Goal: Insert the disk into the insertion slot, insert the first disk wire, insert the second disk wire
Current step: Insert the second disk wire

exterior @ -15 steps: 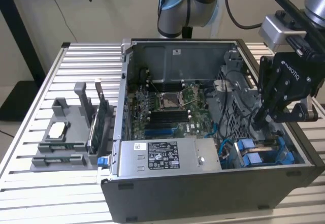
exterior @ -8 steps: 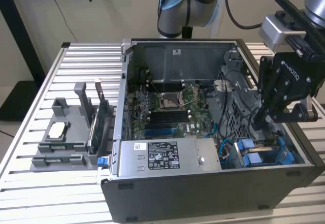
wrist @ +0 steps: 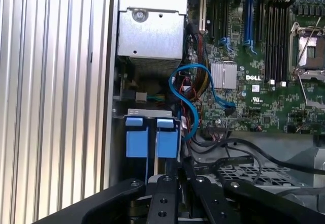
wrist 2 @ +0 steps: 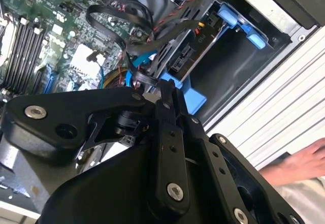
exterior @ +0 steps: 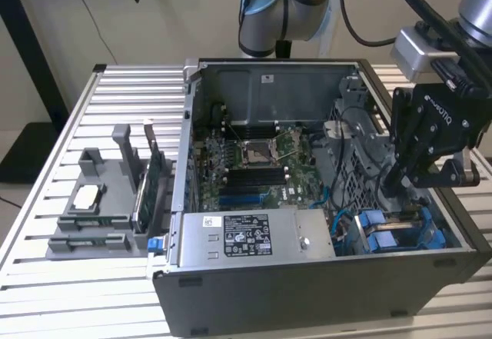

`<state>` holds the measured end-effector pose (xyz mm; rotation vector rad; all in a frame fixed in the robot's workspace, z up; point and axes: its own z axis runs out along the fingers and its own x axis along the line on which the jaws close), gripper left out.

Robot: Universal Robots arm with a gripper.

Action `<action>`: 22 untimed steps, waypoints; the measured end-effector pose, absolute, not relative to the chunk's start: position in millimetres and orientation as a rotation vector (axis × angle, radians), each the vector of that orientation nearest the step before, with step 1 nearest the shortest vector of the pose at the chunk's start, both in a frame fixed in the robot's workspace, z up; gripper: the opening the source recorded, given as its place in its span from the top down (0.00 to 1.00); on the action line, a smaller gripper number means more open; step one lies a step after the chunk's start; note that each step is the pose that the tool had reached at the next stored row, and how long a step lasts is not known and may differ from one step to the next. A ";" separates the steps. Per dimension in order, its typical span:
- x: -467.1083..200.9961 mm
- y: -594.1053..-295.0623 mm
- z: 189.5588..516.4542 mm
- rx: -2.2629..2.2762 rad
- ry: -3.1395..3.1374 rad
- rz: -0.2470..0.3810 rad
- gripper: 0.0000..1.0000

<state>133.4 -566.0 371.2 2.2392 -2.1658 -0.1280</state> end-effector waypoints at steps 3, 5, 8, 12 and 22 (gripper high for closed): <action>133.4 -566.1 368.0 2.245 -2.171 -0.121 0.84; 133.5 -566.5 366.0 2.248 -2.173 -0.120 0.84; 134.2 -568.6 364.2 2.250 -2.175 -0.123 0.84; 136.2 -574.2 362.3 2.256 -2.180 -0.137 0.84; 136.3 -579.1 356.6 2.295 -2.212 -0.126 0.84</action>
